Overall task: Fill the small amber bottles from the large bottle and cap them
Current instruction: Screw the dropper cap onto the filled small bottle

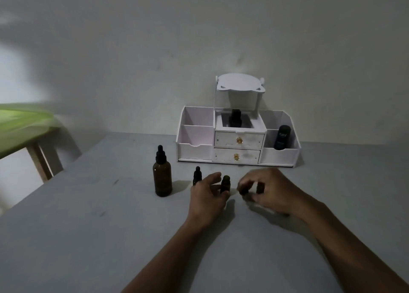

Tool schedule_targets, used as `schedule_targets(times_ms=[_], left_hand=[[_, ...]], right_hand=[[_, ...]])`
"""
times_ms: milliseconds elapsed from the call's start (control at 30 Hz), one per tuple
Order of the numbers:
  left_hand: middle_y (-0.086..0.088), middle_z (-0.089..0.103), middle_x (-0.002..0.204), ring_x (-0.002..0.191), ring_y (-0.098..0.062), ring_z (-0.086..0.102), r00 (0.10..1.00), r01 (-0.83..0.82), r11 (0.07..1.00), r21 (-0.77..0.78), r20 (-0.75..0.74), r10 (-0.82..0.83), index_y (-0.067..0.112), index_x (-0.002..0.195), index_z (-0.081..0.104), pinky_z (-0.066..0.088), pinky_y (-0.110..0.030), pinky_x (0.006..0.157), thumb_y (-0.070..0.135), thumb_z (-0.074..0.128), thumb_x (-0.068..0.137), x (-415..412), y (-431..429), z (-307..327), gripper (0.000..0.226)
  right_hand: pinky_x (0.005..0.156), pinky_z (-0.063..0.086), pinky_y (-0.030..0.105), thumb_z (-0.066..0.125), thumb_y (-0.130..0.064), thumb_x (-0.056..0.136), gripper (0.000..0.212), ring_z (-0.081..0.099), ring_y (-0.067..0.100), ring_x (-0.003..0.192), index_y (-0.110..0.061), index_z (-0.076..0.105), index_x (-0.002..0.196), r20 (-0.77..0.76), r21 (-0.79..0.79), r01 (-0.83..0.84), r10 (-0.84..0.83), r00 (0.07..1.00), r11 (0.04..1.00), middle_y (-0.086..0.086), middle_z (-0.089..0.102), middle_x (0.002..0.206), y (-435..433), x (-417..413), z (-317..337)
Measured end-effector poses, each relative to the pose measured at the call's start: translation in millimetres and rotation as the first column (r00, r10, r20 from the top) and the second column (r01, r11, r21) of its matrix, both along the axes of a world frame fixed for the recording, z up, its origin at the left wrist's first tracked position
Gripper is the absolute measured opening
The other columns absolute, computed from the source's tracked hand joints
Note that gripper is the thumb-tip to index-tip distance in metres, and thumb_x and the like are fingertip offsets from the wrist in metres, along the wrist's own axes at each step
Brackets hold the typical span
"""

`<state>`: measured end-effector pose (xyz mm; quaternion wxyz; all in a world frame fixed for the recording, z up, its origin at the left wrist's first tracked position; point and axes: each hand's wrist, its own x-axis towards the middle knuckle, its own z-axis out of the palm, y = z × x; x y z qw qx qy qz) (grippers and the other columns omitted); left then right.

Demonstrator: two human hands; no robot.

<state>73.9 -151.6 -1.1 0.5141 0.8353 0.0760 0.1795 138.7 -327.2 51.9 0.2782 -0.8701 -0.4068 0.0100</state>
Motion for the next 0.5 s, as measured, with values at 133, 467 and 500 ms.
schedule_targets(times_ms=[133,467,500], left_hand=[[-0.004,0.063,0.135,0.116,-0.011,0.063,1.000,0.001,1.000,-0.009,0.005,-0.001,0.011,0.141,0.051,0.048,-0.021,0.099,0.011,0.075,0.085,4,2,-1,0.061],[0.008,0.072,0.110,0.082,0.014,0.059,0.999,-0.044,0.998,-0.040,0.021,0.045,0.014,0.122,0.069,0.040,0.007,0.070,0.006,0.071,0.087,2,-3,-4,0.036],[0.007,0.073,0.110,0.082,0.014,0.059,0.999,-0.048,0.998,-0.043,0.020,0.049,0.014,0.122,0.069,0.040,0.007,0.071,0.007,0.071,0.086,2,-3,-4,0.036]], right_hand=[[0.078,0.057,0.016,0.080,-0.012,0.080,0.017,0.072,0.004,0.086,-0.020,0.076,0.094,-0.083,0.494,0.092,-0.058,0.995,0.865,-0.007,0.077,0.090,13,9,15],[0.073,0.063,0.032,0.082,-0.011,0.079,0.016,0.075,0.019,0.075,-0.012,0.077,0.094,-0.171,0.564,0.181,-0.101,0.980,0.806,0.001,0.078,0.082,34,26,1],[0.073,0.063,0.032,0.082,-0.011,0.079,0.015,0.075,0.020,0.075,-0.012,0.077,0.093,-0.164,0.567,0.180,-0.104,0.981,0.804,0.001,0.078,0.081,33,27,1]])
